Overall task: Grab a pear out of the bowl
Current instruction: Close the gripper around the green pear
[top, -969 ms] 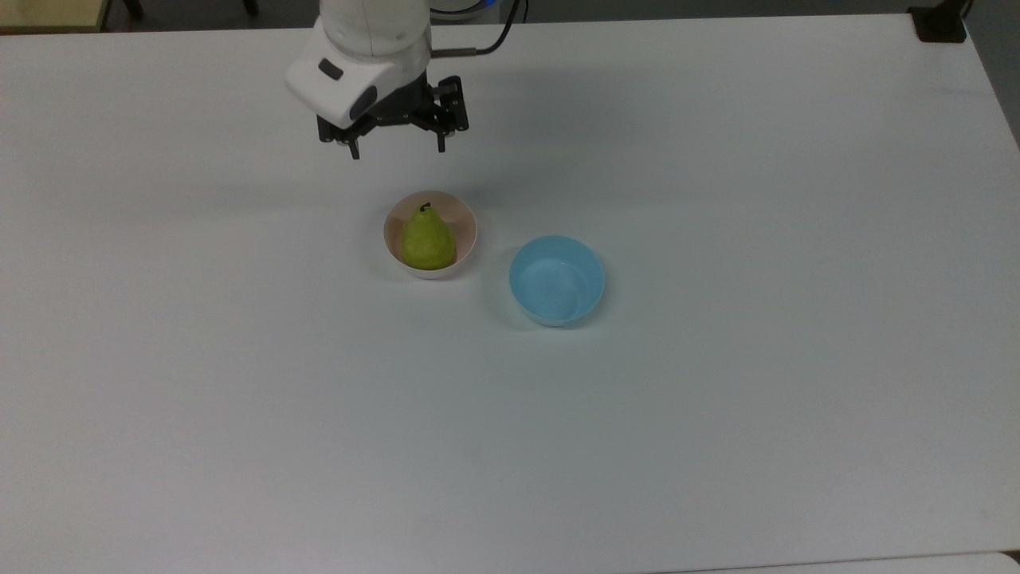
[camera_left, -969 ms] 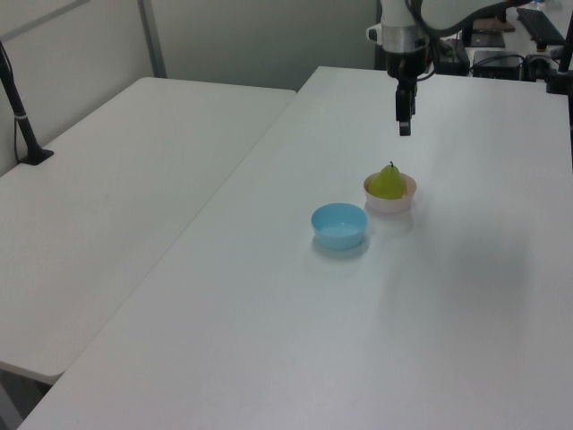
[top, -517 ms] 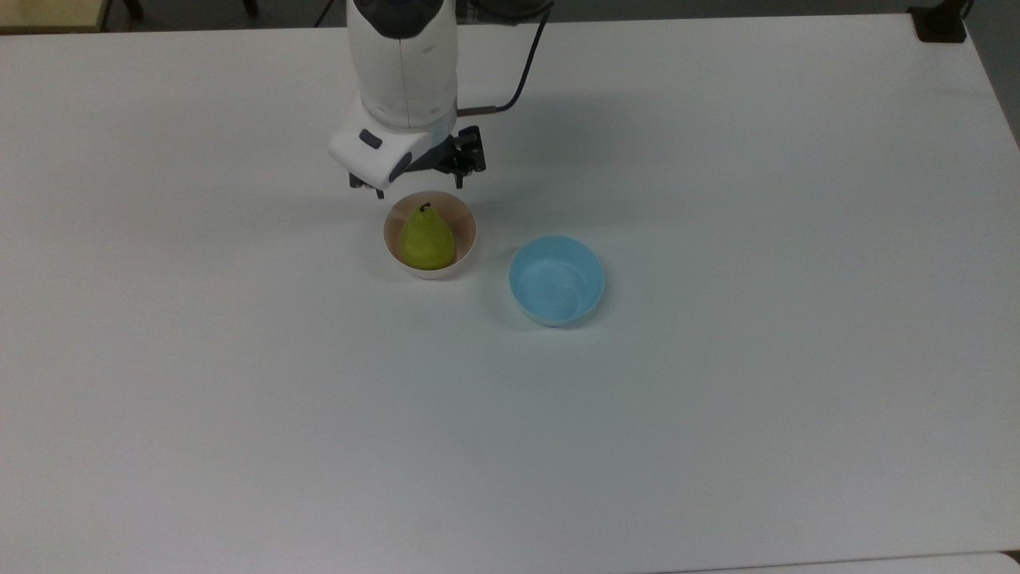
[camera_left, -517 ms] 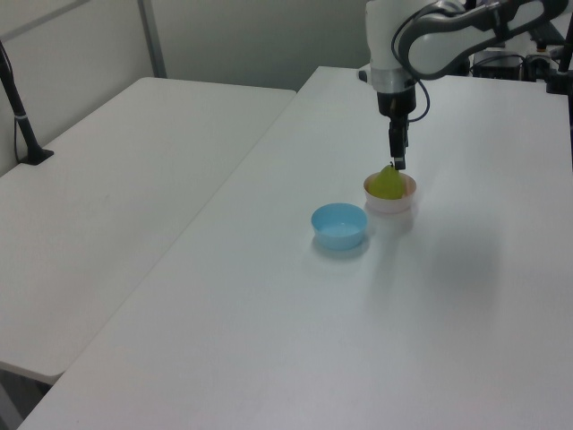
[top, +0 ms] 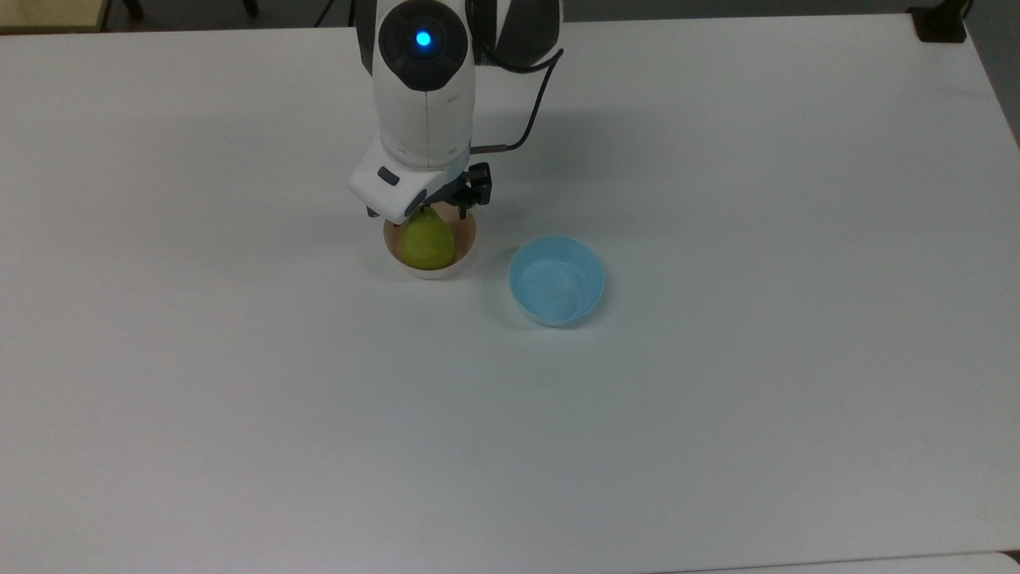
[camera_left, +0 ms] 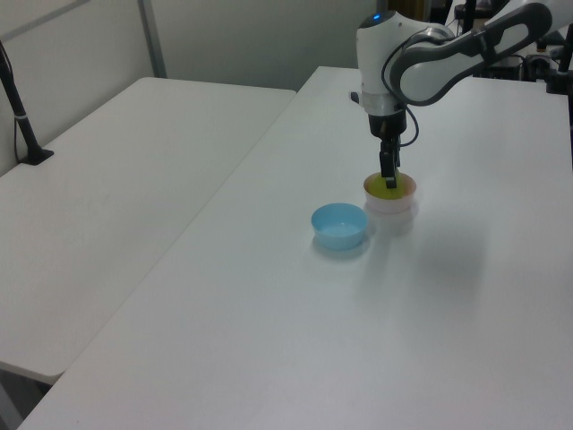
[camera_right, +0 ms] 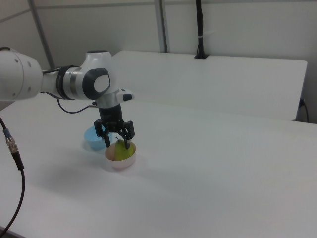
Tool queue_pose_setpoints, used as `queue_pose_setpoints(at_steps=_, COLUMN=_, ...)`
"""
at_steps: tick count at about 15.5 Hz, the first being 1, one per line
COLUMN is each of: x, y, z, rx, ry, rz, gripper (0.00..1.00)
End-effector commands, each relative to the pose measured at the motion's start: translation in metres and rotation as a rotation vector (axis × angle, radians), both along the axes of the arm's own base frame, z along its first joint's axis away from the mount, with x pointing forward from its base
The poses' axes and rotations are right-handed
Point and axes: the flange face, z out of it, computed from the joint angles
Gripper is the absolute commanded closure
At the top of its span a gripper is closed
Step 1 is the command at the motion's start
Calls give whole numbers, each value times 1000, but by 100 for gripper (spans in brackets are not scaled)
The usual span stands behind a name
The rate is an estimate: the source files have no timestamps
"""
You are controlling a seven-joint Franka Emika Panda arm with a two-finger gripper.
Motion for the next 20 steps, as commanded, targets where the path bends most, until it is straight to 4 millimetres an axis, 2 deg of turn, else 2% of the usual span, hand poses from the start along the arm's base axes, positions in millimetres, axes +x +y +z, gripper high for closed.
queue_pose_setpoints(at_steps=1, x=2, y=5, z=-13, rx=-18, ry=-22, rz=-3, gripper=16)
queue_pose_setpoints(at_steps=3, x=2, y=5, z=-17, rx=-22, ry=-16, rz=-1, gripper=20)
queue_pose_setpoints(at_steps=5, x=3, y=4, z=-19, rx=-31, ry=-17, rz=6, gripper=29)
queue_pose_setpoints(at_steps=9, x=3, y=4, z=-18, rx=-31, ry=-25, rz=7, gripper=62)
queue_pose_setpoints(at_steps=10, x=3, y=5, z=-17, rx=-31, ry=-20, rz=8, gripper=67)
queue_pose_setpoints(at_steps=12, x=0, y=5, z=-8, rx=-34, ry=-14, rz=7, gripper=70)
queue_pose_setpoints(at_steps=15, x=-8, y=6, z=18, rx=-40, ry=2, rz=4, gripper=70)
queue_pose_setpoints(at_steps=17, x=-9, y=15, z=34, rx=-41, ry=4, rz=11, gripper=70)
queue_pose_setpoints(at_steps=20, x=-8, y=11, z=54, rx=-46, ry=11, rz=0, gripper=70)
